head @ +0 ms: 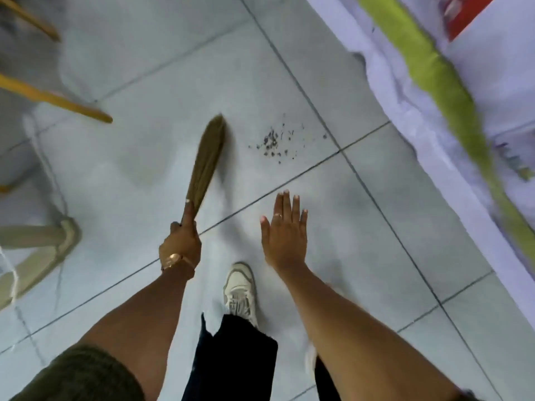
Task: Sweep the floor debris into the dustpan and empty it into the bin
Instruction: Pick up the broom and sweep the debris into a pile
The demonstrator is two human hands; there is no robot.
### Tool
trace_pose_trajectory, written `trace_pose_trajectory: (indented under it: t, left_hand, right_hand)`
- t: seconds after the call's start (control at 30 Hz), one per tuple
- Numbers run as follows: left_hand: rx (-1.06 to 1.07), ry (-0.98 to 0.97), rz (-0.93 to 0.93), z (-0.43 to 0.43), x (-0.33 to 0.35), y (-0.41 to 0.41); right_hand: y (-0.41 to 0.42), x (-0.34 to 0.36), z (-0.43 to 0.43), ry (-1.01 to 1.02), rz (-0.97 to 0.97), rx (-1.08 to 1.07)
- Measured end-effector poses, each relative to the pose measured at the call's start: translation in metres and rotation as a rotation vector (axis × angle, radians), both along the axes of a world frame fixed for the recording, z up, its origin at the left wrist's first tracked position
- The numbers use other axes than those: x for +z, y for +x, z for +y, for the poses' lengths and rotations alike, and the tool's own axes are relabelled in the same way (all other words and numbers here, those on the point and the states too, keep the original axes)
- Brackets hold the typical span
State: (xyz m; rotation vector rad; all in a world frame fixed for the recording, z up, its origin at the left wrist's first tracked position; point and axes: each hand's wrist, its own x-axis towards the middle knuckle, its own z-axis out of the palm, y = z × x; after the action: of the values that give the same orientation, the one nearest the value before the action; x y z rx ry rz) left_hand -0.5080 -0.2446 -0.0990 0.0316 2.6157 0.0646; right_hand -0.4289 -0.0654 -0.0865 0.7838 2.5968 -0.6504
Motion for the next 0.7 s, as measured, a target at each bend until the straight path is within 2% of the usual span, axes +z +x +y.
trace_pose_trajectory:
  t: [0.17,0.3,0.5,0.7]
  left_hand:
    - [0.080,0.069,-0.013,0.050,-0.127,0.004]
    - [0.066,0.135,0.003,0.082,-0.179,0.012]
    - [-0.053,0.193,0.014,0.108,-0.193,0.012]
    - [-0.120,0.270,0.057,0.106,-0.153,0.012]
  right_hand:
    - [-0.012,-0.127,0.016,0.041,0.003,0.058]
    - [0.001,-0.177,0.031,0.081,0.022,0.130]
    - [0.018,-0.196,0.058,0.140,0.012,0.293]
    - [0.019,-0.156,0.068,0.146,0.003,0.183]
